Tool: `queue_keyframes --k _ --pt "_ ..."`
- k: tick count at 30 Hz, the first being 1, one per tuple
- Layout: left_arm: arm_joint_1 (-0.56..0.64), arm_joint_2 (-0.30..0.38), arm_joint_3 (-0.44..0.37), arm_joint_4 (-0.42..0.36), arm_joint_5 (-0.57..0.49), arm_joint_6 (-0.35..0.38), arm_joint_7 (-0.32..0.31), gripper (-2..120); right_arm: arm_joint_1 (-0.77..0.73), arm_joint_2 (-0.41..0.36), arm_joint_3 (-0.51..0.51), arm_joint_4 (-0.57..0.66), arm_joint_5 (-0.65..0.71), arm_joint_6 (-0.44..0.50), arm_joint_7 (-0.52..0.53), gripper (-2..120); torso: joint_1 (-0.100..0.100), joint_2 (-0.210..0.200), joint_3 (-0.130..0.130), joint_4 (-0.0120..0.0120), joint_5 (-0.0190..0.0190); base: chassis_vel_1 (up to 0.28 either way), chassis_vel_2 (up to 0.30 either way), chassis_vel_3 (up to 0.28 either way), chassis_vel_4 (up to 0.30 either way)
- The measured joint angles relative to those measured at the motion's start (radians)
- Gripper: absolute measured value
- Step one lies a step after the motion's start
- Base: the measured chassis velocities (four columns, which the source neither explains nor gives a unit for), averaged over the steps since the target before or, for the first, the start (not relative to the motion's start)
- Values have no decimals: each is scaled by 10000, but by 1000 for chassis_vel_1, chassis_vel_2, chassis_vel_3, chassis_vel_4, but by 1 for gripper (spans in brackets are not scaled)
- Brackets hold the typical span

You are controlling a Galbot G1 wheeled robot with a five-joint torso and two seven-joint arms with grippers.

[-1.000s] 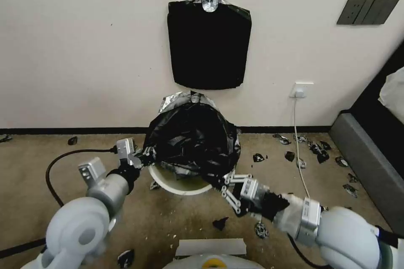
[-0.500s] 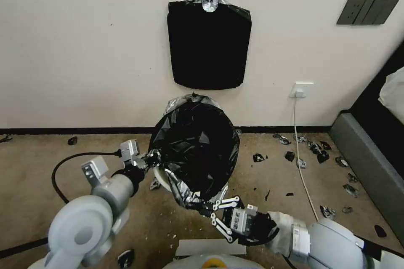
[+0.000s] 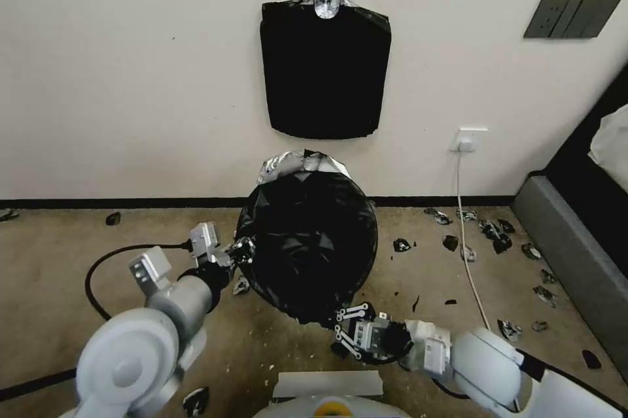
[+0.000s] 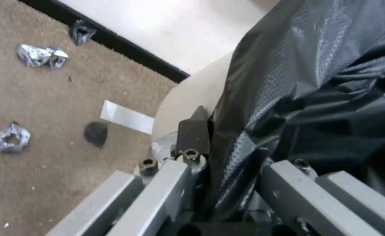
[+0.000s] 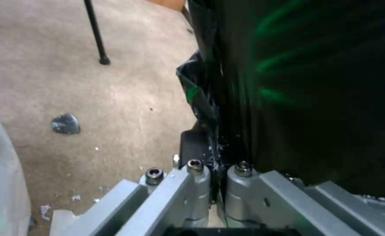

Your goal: Place a trash bag onto the trash bin.

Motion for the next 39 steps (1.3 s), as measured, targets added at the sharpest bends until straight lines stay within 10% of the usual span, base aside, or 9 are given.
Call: queue_keyframes --k 21,39 --pt "241 -225 192 -52 202 -21 -176 3 -172 255 -519 388 2167 -1944 2560 0 -1 0 -1 0 0 0 0 0 0" --pt "-554 -100 129 596 292 -377 -202 2 -1624 -613 228 2178 2181 -757 1827 62 0 0 -1 -1 0 0 0 0 0"
